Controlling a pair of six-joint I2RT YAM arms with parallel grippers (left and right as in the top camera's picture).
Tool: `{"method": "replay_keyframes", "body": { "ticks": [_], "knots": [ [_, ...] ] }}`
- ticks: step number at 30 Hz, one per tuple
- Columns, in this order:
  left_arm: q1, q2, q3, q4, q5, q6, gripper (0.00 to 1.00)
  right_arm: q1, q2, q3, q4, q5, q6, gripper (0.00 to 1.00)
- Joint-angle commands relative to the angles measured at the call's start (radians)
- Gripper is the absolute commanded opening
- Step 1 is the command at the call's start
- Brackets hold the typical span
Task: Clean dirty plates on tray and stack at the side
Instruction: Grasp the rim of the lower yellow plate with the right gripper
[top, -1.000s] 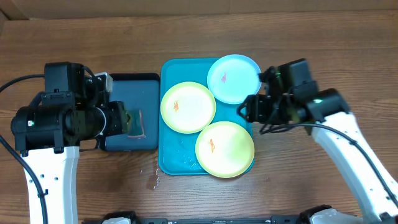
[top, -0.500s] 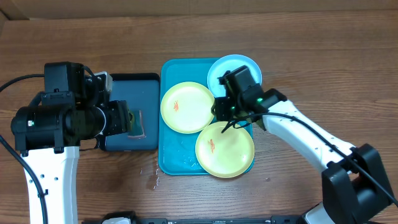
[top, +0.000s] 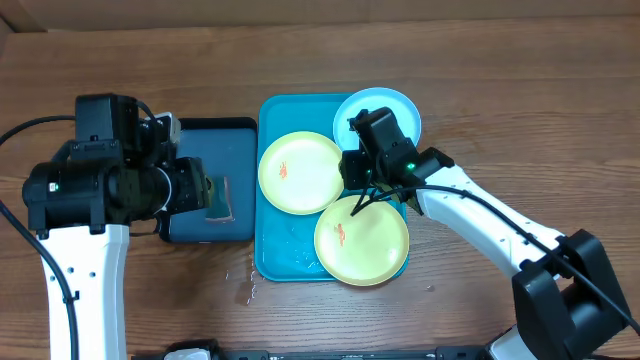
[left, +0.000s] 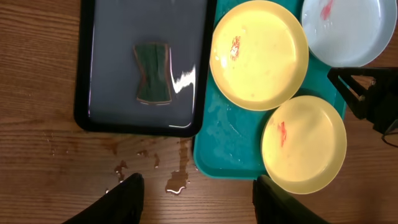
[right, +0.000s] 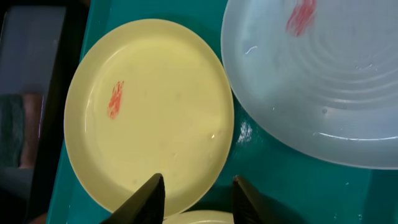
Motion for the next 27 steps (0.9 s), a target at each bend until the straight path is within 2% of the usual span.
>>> {"method": "replay_keyframes", "body": {
  "ticks": [1,6,17,23,27],
  "knots": [
    [-0.007,0.006,-0.011,0.0,-0.018,-0.013,0.57,0.0,0.003,-0.04,0.044,0.025,0.004,0.36],
    [-0.007,0.006,-0.011,0.0,-0.018,-0.014,0.52,0.0,0.003,-0.082,0.111,0.032,0.004,0.32],
    [-0.007,0.006,-0.011,0.004,-0.039,-0.014,0.52,0.0,0.065,-0.089,0.167,0.031,0.005,0.29],
    [-0.007,0.006,-0.011,0.011,-0.059,-0.014,0.52,0.0,0.08,-0.089,0.182,0.031,0.005,0.18],
    [-0.007,0.006,-0.011,0.012,-0.069,-0.013,0.52,0.0,0.081,-0.089,0.181,0.032,0.005,0.17]
  ]
}}
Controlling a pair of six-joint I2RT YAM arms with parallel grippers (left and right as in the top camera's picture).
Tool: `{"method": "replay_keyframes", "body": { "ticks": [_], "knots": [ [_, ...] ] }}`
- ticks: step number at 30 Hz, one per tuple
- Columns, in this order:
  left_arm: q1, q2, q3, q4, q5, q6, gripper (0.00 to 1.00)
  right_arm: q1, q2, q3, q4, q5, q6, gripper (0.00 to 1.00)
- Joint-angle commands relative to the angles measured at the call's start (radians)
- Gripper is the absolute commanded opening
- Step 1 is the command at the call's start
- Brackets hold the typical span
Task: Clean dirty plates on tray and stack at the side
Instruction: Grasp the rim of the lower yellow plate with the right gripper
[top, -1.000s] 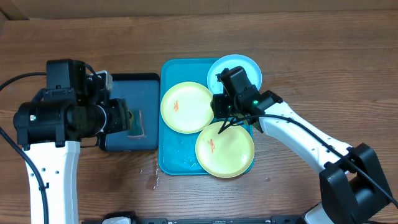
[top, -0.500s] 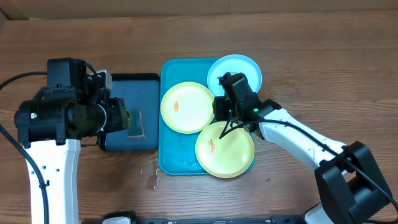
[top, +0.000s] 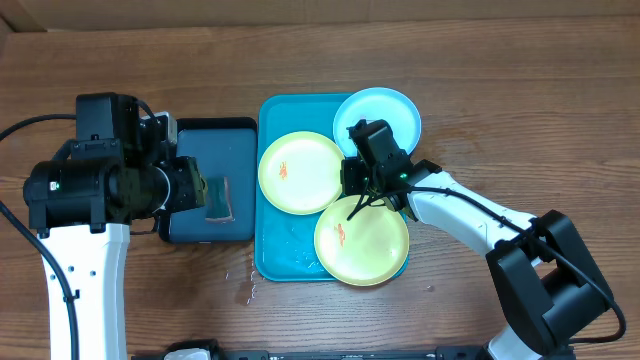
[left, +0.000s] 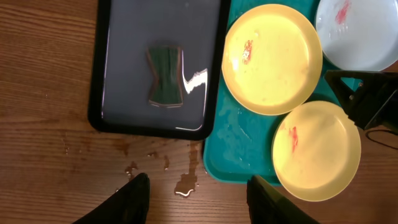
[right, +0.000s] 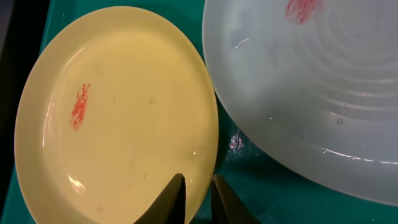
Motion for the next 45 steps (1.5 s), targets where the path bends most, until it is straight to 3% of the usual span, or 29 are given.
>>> {"method": "replay_keyframes", "body": {
  "ticks": [1,30,36,38,41,45],
  "knots": [
    [-0.007,0.004,-0.009,0.005,-0.021,-0.009,0.52,0.0,-0.002,-0.007,0.005,0.013,0.004,0.17],
    [-0.007,0.004,-0.009,0.013,-0.022,-0.008,0.53,0.0,0.098,-0.013,0.085,0.021,0.027,0.17],
    [-0.007,0.004,-0.009,0.016,-0.022,-0.005,0.53,0.0,0.099,-0.011,0.087,0.02,0.033,0.08],
    [-0.007,0.004,-0.009,0.016,-0.022,-0.005,0.54,0.0,0.097,-0.007,0.085,0.02,0.034,0.1],
    [-0.007,0.005,-0.009,0.016,-0.022,-0.005,0.54,0.0,0.095,0.001,0.077,0.02,0.034,0.22],
    [-0.007,0.005,-0.009,0.015,-0.021,-0.005,0.54,0.0,0.095,0.002,0.077,0.02,0.034,0.21]
  ]
}}
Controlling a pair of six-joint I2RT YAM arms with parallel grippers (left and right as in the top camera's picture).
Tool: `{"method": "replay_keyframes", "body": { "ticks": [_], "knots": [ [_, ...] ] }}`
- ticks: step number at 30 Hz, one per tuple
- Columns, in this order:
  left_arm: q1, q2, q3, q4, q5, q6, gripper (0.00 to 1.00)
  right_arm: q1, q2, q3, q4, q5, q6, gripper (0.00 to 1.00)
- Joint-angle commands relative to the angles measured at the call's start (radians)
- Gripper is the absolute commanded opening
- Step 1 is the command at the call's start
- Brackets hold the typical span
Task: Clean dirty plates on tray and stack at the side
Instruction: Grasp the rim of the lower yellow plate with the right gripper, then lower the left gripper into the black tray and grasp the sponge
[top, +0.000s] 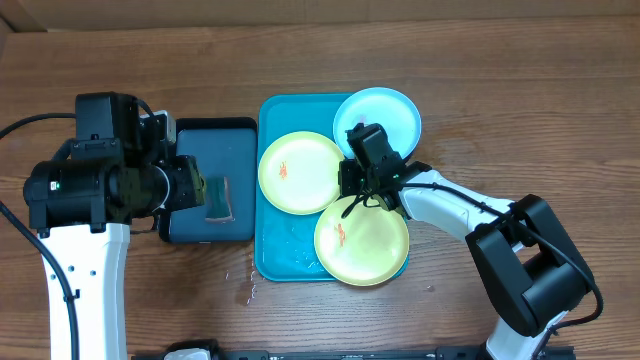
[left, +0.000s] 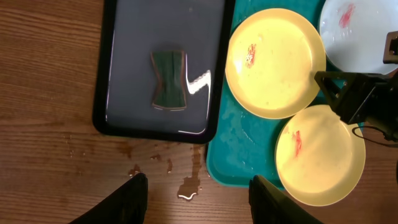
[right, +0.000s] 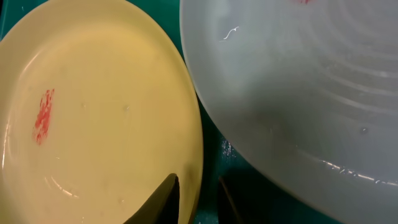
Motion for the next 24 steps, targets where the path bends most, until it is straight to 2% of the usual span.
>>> {"method": "replay_keyframes", "body": {
  "ticks": [1,4,6,15,24],
  "knots": [
    [-0.007,0.005,-0.007,0.003,-0.01,-0.005,0.54,0.0,0.006,0.003,0.004,0.006,0.006,0.18],
    [-0.007,0.005,-0.007,0.004,-0.011,-0.005,0.54,0.0,0.006,0.003,0.005,0.006,0.006,0.12],
    [-0.007,0.005,-0.007,0.003,-0.01,-0.005,0.54,0.0,0.006,0.003,0.005,0.006,0.006,0.04],
    [-0.007,0.007,-0.039,-0.004,-0.03,-0.01,0.52,0.0,0.006,0.003,0.005,-0.001,0.006,0.04],
    [-0.007,0.044,-0.211,0.105,-0.035,-0.029,0.52,0.0,0.006,0.003,0.011,-0.001,0.006,0.04]
  ]
}}
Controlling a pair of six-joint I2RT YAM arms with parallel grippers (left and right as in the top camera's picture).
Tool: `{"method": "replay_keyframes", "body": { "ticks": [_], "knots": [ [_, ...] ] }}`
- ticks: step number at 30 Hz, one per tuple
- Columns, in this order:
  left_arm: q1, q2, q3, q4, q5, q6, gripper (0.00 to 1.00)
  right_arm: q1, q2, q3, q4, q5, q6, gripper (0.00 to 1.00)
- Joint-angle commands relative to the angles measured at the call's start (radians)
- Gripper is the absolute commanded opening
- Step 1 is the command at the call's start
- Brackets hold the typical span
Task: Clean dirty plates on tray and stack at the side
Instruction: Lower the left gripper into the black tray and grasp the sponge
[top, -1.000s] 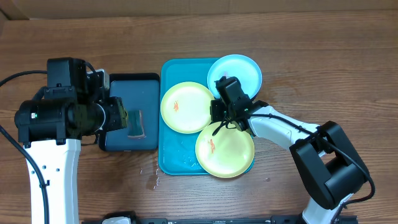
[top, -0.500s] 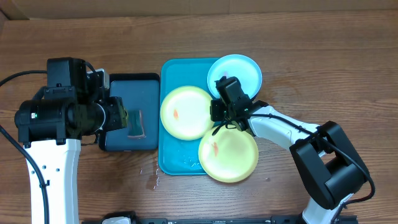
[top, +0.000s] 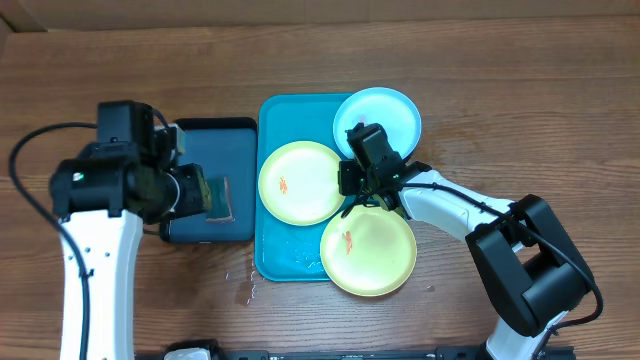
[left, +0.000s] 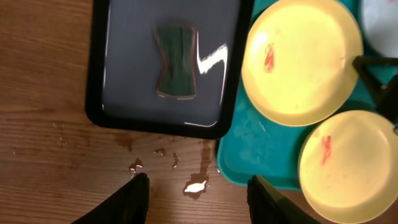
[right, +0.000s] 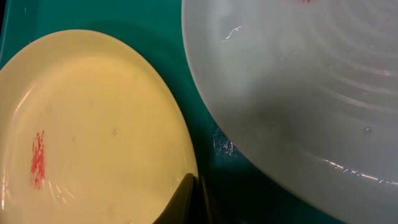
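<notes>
On the teal tray (top: 272, 245) lie a yellow plate (top: 298, 182) with a red smear, a second smeared yellow plate (top: 368, 250) jutting over the front right edge, and a light blue plate (top: 377, 118) at the back. My right gripper (right: 194, 198) is shut on the right rim of the first yellow plate (right: 93, 124), beside the blue plate (right: 298, 87). A green sponge (left: 177, 60) lies in the black tray (left: 124, 106). My left gripper (left: 199, 202) hangs open above the table in front of that tray, holding nothing.
The black tray (top: 205, 135) stands against the teal tray's left side. Small water puddles (left: 196, 185) wet the wood in front of both trays. Bare wooden table lies to the right of the plates and at the far left.
My right gripper has shut on the yellow plate's rim, and that plate sits slightly nearer the front. The other yellow plate has shifted front-right. My left arm has moved a little to the right.
My right gripper stood open over the right edge of the yellow plate, then narrower and lower, then straddling the rim, and now it is shut on it. My left gripper stayed open above the table by the black tray throughout.
</notes>
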Motion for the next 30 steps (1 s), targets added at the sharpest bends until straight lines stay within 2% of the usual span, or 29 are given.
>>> {"method": "replay_keyframes", "body": {
  "ticks": [1,7,13,21,30],
  "knots": [
    [-0.007,0.037,-0.064,0.034,-0.013,-0.024,0.52,0.0,0.006,0.003,0.009,0.001,-0.002,0.04],
    [-0.007,0.139,-0.132,0.149,-0.013,0.003,0.52,0.0,0.006,0.003,0.01,0.001,-0.002,0.04],
    [-0.007,0.267,-0.132,0.267,-0.013,0.034,0.41,0.0,0.006,0.003,0.011,0.001,-0.002,0.05],
    [-0.007,0.442,-0.133,0.288,-0.014,0.051,0.42,0.0,0.006,0.003,0.014,0.0,-0.001,0.05],
    [-0.006,0.518,-0.133,0.354,-0.015,0.053,0.43,0.0,0.006,0.003,0.018,0.0,0.017,0.06]
  ]
}}
